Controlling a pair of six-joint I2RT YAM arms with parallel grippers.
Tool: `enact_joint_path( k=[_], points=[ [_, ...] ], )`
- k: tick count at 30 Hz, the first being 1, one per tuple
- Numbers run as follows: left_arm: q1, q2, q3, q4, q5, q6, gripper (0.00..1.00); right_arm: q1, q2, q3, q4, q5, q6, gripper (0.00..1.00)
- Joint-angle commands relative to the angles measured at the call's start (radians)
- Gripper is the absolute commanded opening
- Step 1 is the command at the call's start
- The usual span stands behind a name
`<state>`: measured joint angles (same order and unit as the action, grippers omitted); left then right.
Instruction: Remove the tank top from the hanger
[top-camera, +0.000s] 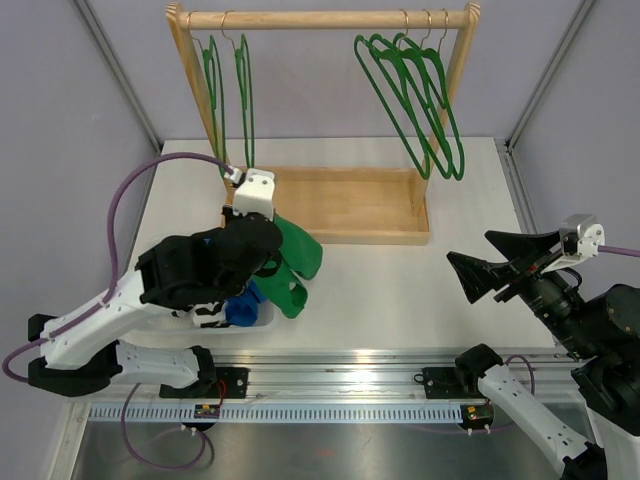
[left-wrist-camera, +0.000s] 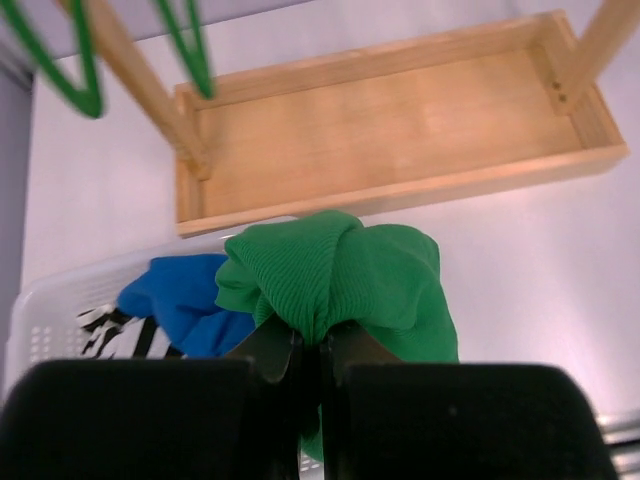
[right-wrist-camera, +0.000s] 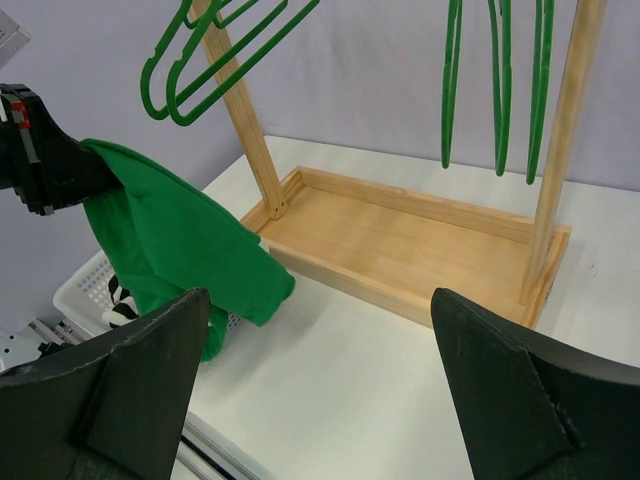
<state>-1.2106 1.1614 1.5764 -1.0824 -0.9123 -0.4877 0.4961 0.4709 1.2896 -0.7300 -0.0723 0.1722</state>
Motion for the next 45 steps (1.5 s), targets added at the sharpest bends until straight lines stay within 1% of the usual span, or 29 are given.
enact_joint_path(
  k=[1,4,5,6,7,8,9,10,11,12,13,14,15,16,18,19,21,22,25,30,32,33,34,36,37,38,40,42,45],
  points=[
    [0.046,-0.045,0.024,-0.123,-0.111,-0.060,0.00,-0.002,0.006,-0.001,0.037,-0.018,-0.003,0.99],
    [0.127,-0.098,-0.045,-0.178,-0.108,-0.117,0.00,-0.002,0.014,-0.001,0.038,-0.027,-0.003,1.00],
    [0.187,-0.126,-0.070,-0.185,-0.109,-0.135,0.00,-0.002,0.015,-0.001,0.041,-0.033,-0.002,0.99],
    [0.224,-0.143,-0.126,-0.188,-0.100,-0.140,0.00,-0.002,0.017,-0.003,0.047,-0.038,-0.002,0.99],
    [0.305,-0.157,-0.154,-0.183,-0.091,-0.141,0.00,-0.002,0.018,-0.004,0.050,-0.041,0.000,0.99],
    [0.347,-0.170,-0.182,-0.172,-0.079,-0.131,0.00,-0.002,0.021,-0.006,0.058,-0.046,0.003,1.00],
    [0.393,-0.204,-0.241,-0.139,-0.047,-0.120,0.00,-0.002,0.026,-0.009,0.063,-0.049,0.004,0.99],
    [0.489,-0.216,-0.269,-0.116,-0.025,-0.106,0.00,-0.002,0.026,-0.010,0.064,-0.056,0.006,0.99],
    [0.543,-0.232,-0.298,-0.093,-0.001,-0.077,0.00,-0.002,0.029,-0.012,0.070,-0.060,0.007,1.00],
    [0.596,-0.247,-0.341,-0.052,0.063,-0.060,0.00,-0.002,0.031,-0.016,0.075,-0.064,0.007,0.99],
    [0.696,-0.252,-0.364,-0.033,0.093,-0.046,0.00,-0.002,0.034,-0.018,0.078,-0.067,0.009,1.00],
    [0.741,-0.255,-0.383,-0.018,0.127,-0.035,0.00,-0.002,0.037,-0.019,0.081,-0.073,0.009,1.00],
    [0.782,-0.255,-0.397,0.002,0.138,-0.035,0.00,-0.002,0.038,-0.019,0.080,-0.075,0.010,1.00],
    [0.852,-0.253,-0.427,0.012,0.147,-0.040,0.00,-0.002,0.038,-0.019,0.077,-0.076,0.010,0.99],
    [0.919,-0.247,-0.456,0.047,0.161,-0.048,0.00,-0.002,0.038,-0.022,0.080,-0.080,0.007,1.00],
    [0.980,-0.238,-0.484,0.062,0.171,-0.048,0.00,-0.002,0.035,-0.026,0.081,-0.081,0.009,1.00],
    [1.014,-0.210,-0.509,0.107,0.202,-0.025,0.00,-0.002,0.037,-0.036,0.084,-0.089,0.007,0.99],
    [1.025,-0.165,-0.515,0.110,0.202,-0.029,0.00,-0.002,0.035,-0.041,0.084,-0.093,0.007,0.99],
    [1.031,-0.083,-0.550,0.128,0.210,-0.049,0.00,-0.002,0.044,-0.056,0.084,-0.116,0.006,1.00],
    [1.088,0.096,-0.584,0.154,0.332,-0.035,0.00,-0.002,0.049,-0.082,0.087,-0.159,-0.005,0.99],
    [1.126,0.107,-0.587,0.165,0.369,-0.031,0.00,-0.002,0.051,-0.088,0.090,-0.176,-0.011,1.00],
    [1.140,0.098,-0.584,0.159,0.360,-0.037,0.01,-0.002,0.052,-0.090,0.090,-0.179,-0.014,0.99],
    [1.172,0.084,-0.585,0.157,0.354,-0.046,0.08,-0.002,0.054,-0.090,0.090,-0.188,-0.017,0.99],
    [1.197,0.054,-0.592,0.168,0.345,-0.049,0.28,-0.002,0.054,-0.092,0.087,-0.193,-0.022,1.00],
    [1.209,0.014,-0.595,0.173,0.345,-0.052,0.58,-0.002,0.054,-0.092,0.086,-0.198,-0.026,1.00],
    [1.209,-0.003,-0.595,0.176,0.345,-0.055,0.73,-0.001,0.054,-0.090,0.084,-0.198,-0.030,0.99],
    [1.240,-0.044,-0.581,0.177,0.346,-0.060,0.97,-0.002,0.055,-0.087,0.078,-0.198,-0.034,0.99],
    [1.241,-0.072,-0.564,0.168,0.358,-0.065,0.99,-0.002,0.058,-0.075,0.063,-0.184,-0.036,1.00],
    [1.241,-0.150,-0.535,0.168,0.413,-0.045,0.99,-0.002,0.067,-0.061,0.044,-0.084,-0.002,0.99]
  ],
)
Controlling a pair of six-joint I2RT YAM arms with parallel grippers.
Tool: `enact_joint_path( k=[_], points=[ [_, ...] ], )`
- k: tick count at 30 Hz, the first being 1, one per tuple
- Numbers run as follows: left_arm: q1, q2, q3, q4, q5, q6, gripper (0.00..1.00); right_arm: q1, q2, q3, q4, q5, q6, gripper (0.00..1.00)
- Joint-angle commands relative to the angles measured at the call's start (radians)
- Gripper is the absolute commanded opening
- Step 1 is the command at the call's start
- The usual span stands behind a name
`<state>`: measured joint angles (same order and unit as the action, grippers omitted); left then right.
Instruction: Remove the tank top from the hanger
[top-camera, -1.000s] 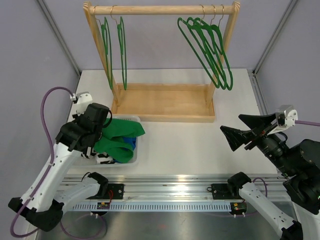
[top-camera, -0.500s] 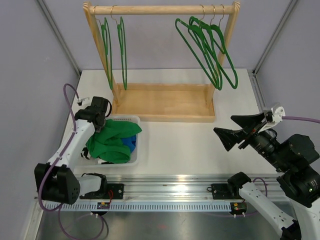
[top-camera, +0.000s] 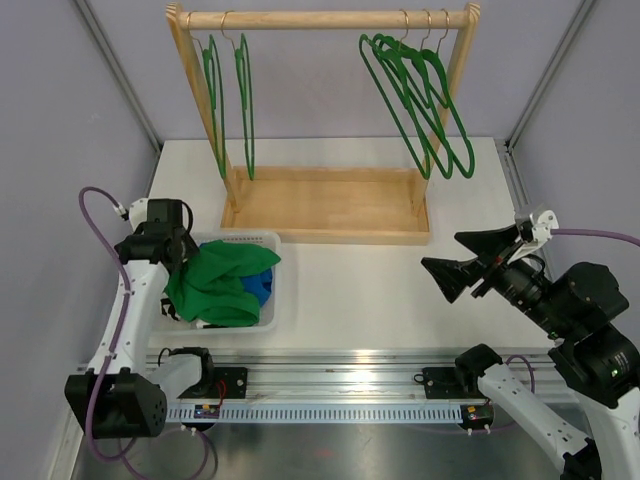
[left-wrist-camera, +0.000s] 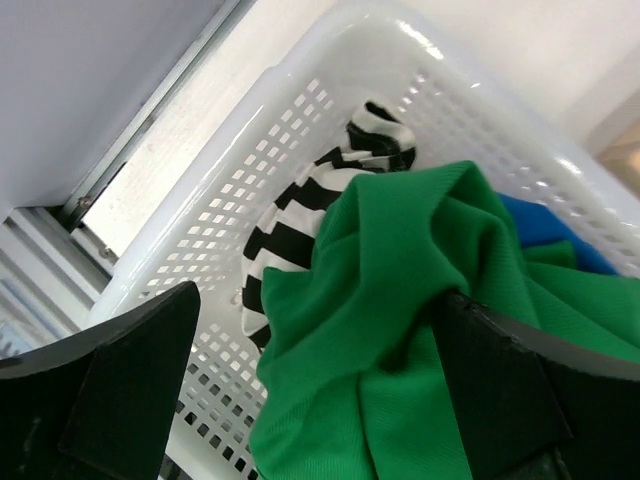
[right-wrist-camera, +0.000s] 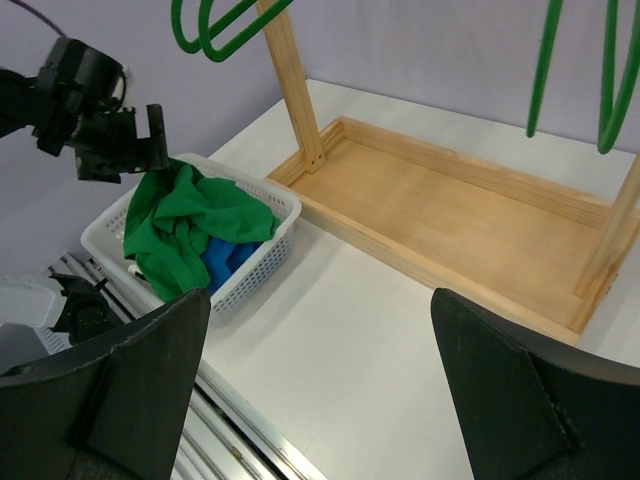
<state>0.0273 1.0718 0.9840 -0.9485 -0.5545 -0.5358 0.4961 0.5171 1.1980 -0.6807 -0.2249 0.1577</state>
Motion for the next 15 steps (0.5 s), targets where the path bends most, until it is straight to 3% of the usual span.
enact_joint_path(
  k=[1,3,10,15],
  points=[
    [0.003,-0.090,0.068,0.033,0.067,0.007,0.99,-0.002,0.026,0.031,-0.010,0.123,0.028,1.00],
    [0.003,-0.171,0.093,0.028,0.114,0.042,0.99,-0.002,0.037,0.035,-0.036,0.174,0.037,1.00],
    [0.003,-0.305,0.263,-0.099,0.258,0.189,0.99,-0.002,0.081,0.069,-0.163,0.568,0.086,0.99],
    [-0.047,-0.368,0.291,-0.165,0.320,0.235,0.99,-0.002,0.084,0.074,-0.235,0.651,0.063,0.99]
  ],
)
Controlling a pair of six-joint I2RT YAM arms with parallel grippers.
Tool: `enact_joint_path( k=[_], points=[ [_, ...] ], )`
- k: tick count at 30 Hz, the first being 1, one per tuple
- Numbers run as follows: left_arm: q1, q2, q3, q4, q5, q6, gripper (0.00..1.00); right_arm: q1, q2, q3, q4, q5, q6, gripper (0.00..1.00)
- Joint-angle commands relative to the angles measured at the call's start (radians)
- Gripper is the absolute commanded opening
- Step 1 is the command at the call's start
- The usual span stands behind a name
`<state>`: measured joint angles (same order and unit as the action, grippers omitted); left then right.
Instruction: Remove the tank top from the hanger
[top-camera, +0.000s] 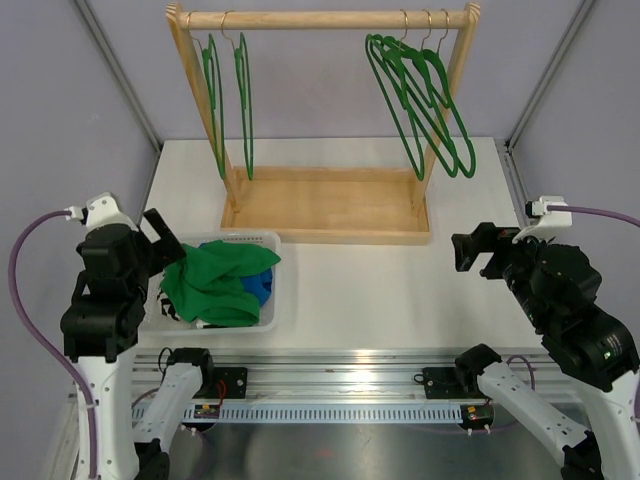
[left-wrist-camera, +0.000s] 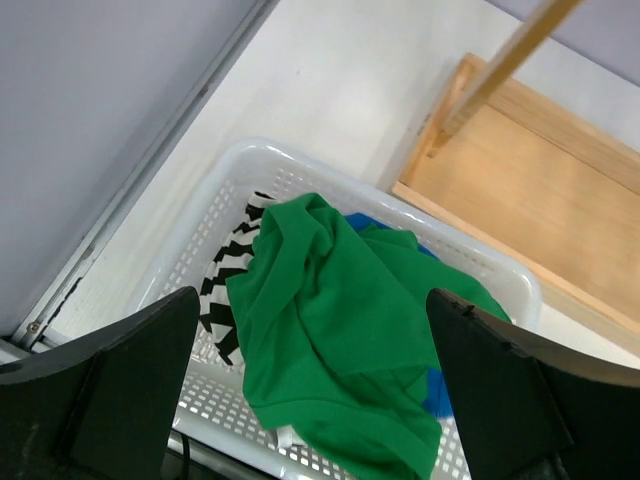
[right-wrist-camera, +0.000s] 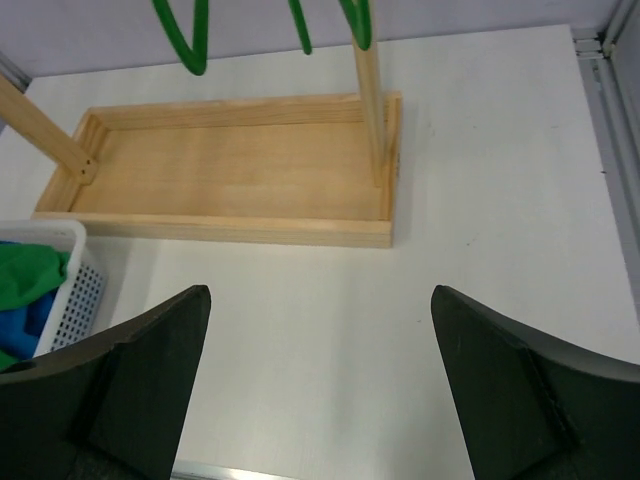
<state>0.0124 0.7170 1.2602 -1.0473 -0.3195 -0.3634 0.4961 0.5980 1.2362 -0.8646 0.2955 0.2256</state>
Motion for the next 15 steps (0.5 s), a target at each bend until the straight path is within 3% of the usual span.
enact_joint_path(
  k=[1,10,15],
  points=[
    [-0.055,-0.040,-0.007,-0.072,0.083,0.064,0.99,-0.002,0.003,0.037,-0.059,0.136,-0.017,0.99],
    [-0.155,-0.276,-0.127,-0.022,0.092,0.144,0.99,-0.002,-0.003,0.057,-0.234,0.189,-0.014,0.99],
    [-0.175,-0.358,-0.136,-0.036,0.000,0.147,0.99,-0.002,-0.052,0.017,-0.258,0.191,0.003,0.99]
  ],
)
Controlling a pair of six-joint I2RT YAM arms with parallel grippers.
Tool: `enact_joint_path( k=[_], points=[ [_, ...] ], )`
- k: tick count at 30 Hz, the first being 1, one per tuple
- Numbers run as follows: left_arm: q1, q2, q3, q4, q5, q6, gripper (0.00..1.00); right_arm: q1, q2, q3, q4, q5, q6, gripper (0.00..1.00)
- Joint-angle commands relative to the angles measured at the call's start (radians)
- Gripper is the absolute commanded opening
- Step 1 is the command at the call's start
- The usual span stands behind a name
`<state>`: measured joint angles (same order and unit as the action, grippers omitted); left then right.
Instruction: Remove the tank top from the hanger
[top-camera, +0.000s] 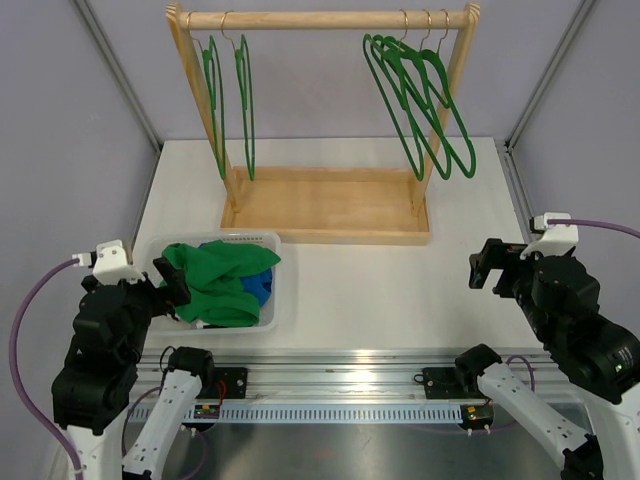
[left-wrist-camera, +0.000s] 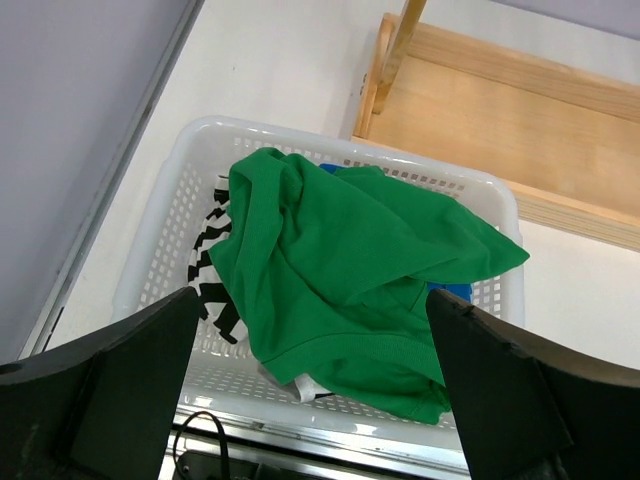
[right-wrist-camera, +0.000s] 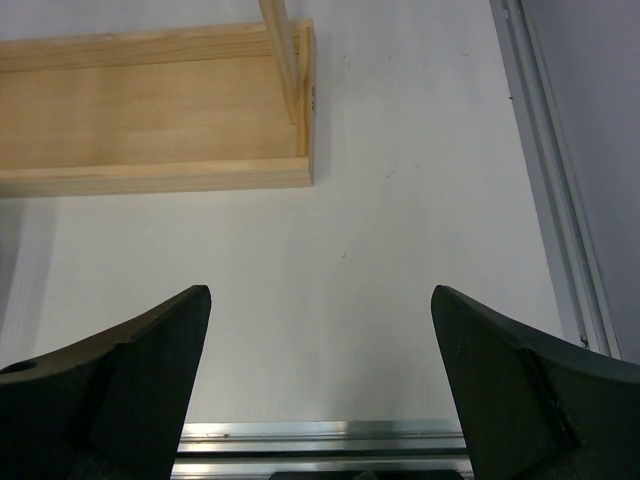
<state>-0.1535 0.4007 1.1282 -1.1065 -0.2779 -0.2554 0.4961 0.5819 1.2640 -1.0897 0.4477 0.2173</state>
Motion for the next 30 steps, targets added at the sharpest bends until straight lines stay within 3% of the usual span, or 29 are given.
enact_joint_path(
  k=[1,7,30],
  points=[
    [-0.011,-0.057,-0.002,0.027,-0.044,0.054,0.99,-0.002,-0.046,-0.009,-0.038,0.042,0.019,1.00],
    [-0.023,-0.111,-0.001,0.030,-0.026,0.077,0.99,-0.002,-0.120,0.001,-0.042,0.035,0.004,0.99],
    [-0.027,-0.120,-0.045,0.083,0.068,0.087,0.99,-0.002,-0.146,-0.060,0.051,-0.007,-0.022,1.00]
  ],
)
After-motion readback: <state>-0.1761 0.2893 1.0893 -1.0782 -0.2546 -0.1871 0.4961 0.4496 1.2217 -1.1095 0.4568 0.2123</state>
